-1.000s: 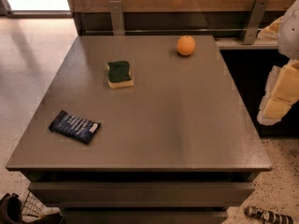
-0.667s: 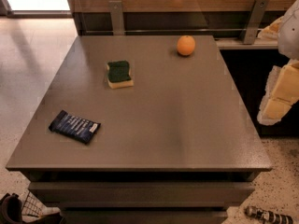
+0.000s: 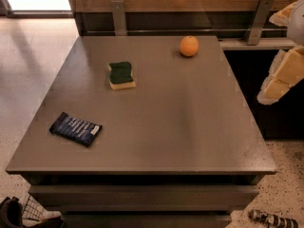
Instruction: Pick orange
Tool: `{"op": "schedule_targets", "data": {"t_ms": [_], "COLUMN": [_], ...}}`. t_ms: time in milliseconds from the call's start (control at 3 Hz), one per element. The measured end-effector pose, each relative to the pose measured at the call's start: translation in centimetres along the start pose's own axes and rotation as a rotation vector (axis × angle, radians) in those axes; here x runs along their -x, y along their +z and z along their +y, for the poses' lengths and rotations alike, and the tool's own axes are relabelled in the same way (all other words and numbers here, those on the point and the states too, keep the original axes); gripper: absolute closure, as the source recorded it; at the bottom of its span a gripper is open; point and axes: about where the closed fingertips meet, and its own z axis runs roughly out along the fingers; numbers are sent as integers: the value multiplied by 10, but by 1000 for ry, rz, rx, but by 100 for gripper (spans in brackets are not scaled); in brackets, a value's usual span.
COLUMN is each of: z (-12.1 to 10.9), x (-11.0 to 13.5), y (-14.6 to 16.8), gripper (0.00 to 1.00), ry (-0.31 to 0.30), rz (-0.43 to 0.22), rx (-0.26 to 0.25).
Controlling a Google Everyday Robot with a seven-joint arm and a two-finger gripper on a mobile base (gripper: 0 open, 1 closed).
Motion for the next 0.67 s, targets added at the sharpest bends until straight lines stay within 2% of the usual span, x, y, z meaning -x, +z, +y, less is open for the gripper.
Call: {"op": "schedule_targets", "data": {"t_ms": [333, 667], "z": [-41, -75], "x": [6, 24], "y": [18, 45], "gripper": [0, 0], "ry": [82, 179], "rz": [-166, -352], "rx": [-88, -137]}}
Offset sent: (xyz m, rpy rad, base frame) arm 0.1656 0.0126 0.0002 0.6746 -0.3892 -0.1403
